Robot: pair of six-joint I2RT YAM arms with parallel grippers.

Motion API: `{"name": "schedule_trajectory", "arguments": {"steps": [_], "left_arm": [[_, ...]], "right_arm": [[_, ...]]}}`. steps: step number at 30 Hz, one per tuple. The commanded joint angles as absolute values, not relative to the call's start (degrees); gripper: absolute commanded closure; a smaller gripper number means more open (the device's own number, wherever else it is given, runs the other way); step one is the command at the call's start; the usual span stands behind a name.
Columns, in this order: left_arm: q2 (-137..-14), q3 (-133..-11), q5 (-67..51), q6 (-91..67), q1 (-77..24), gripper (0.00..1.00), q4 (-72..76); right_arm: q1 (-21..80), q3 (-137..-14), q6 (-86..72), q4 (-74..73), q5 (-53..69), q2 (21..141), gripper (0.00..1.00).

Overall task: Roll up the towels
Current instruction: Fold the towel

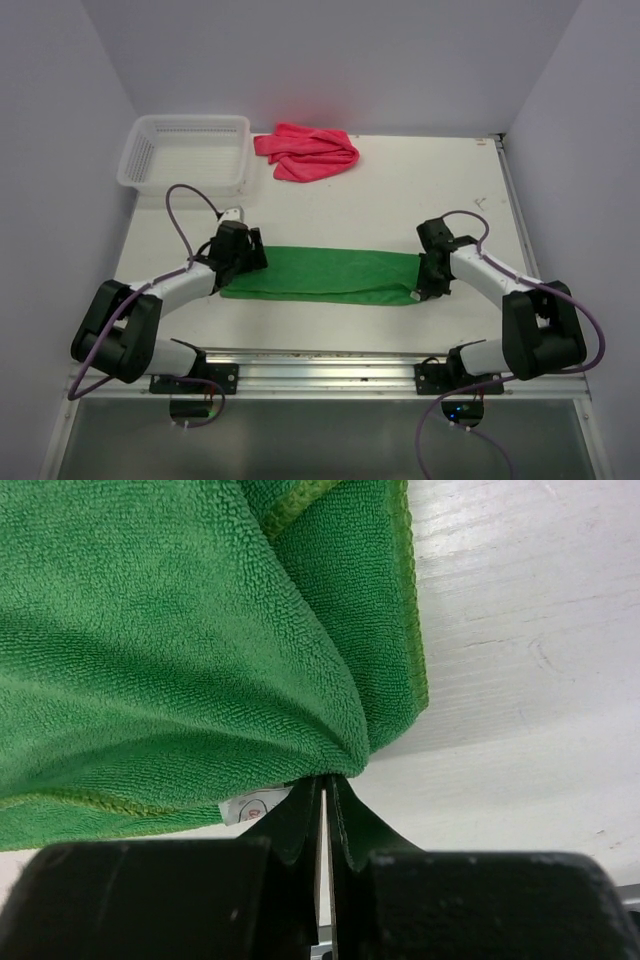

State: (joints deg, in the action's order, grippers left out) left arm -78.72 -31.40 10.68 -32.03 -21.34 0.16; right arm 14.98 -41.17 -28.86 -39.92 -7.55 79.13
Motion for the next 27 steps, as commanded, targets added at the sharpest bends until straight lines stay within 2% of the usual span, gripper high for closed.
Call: {"name": "schedule_trajectory", "arguments": {"steps": [1, 7, 16, 18, 19, 21, 22, 26, 27], "left_arm": [[-76.99, -31.91, 13.09, -32.87, -19.78, 0.22, -1.58], [-76.91, -32.34, 12.92, -32.08, -18.11, 0.22, -2.02], [-78.05, -32.34, 11.87, -32.17, -17.31, 0.22, -1.32], [-77.61, -31.99, 11.25, -32.17, -17.31, 0.22, -0.97], [-77.35, -31.82, 11.16, -32.08, -17.31, 0.22, -0.97], [-75.95, -31.29, 10.38, -31.99, -17.31, 0.21, -0.97], [-74.28, -30.51, 9.15, -31.73, -17.31, 0.21, 1.82], [-70.50, -29.27, 3.28, -32.17, -17.31, 0.21, 4.74], [-69.44, -29.53, 2.47, -32.25, -17.40, 0.20, 4.83]], "right_arm": [[14.94, -43.15, -27.95, -42.54, -6.68, 79.54, 1.00], [14.94, -45.17, -26.19, -44.91, -9.05, 80.33, 1.00], [15.73, -45.35, -24.26, -45.00, -5.54, 80.15, 1.00], [15.65, -45.44, -23.73, -44.91, -2.83, 81.47, 0.92], [15.73, -45.61, -23.64, -45.00, -2.38, 81.65, 0.82], [15.73, -46.14, -23.73, -46.13, -1.76, 80.60, 0.74], [15.73, -46.84, -24.34, -46.75, -1.67, 77.99, 0.63], [15.73, -47.46, -26.80, -46.67, -4.91, 72.17, 0.40], [15.65, -47.55, -27.15, -46.06, -5.88, 70.59, 0.38]]}}
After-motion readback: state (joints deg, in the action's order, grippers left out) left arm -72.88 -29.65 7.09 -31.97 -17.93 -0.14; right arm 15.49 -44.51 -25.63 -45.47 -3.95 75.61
